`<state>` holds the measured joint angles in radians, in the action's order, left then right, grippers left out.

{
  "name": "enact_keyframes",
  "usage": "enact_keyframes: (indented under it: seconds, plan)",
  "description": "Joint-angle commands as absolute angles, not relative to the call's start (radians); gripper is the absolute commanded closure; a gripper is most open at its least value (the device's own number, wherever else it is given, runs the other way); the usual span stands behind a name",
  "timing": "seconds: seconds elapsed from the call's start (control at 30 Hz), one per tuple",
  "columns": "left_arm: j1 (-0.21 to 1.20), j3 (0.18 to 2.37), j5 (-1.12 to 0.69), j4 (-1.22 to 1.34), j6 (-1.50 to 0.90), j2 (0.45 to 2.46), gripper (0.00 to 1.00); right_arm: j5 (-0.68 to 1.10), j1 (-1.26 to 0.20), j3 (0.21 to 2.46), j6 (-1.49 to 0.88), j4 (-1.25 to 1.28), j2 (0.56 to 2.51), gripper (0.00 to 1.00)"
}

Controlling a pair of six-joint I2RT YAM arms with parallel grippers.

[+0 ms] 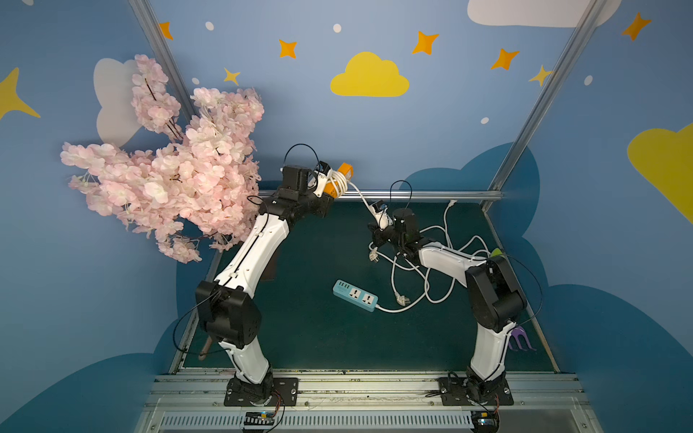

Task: Wrap the cord around the power strip
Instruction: Wrap the power cord around the power strip.

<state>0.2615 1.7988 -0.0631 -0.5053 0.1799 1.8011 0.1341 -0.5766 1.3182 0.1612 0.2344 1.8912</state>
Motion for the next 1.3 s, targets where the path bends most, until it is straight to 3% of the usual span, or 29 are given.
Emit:
enact_keyframes:
  seconds: [0.0,0.13,0.27,0.43,0.8,1.0,1.13,1.27]
  plan:
    - [0.263,1.851,0.158,-0.554,0.273,1.888,0.98,0.042,-0.64,1.325,0.474,0.07,1.801,1.0]
    - [0.289,1.844,0.149,-0.631,0.305,1.963,0.98,-0.089,-0.689,1.367,0.664,0.042,1.749,1.0]
    - [0.327,1.788,-0.015,-0.742,0.367,1.959,0.98,-0.059,-0.664,1.478,0.741,-0.026,1.724,1.0]
    - [0.353,1.716,-0.395,-0.882,0.513,1.895,0.98,0.085,-0.569,1.671,0.762,-0.142,1.76,1.0]
    - [0.405,1.75,-0.905,-1.093,0.681,1.842,0.98,0.454,-0.428,2.114,0.833,-0.473,2.085,1.0]
    - [0.394,1.718,-1.038,-1.088,0.707,1.754,0.97,0.768,-0.335,2.231,0.737,-0.624,2.18,0.67]
    - [0.376,1.683,-1.092,-0.981,0.65,1.688,0.97,0.941,-0.297,2.122,0.606,-0.545,2.143,0.59]
    - [0.36,1.633,-1.131,-0.807,0.541,1.643,0.98,0.995,-0.296,1.912,0.473,-0.342,2.062,0.54]
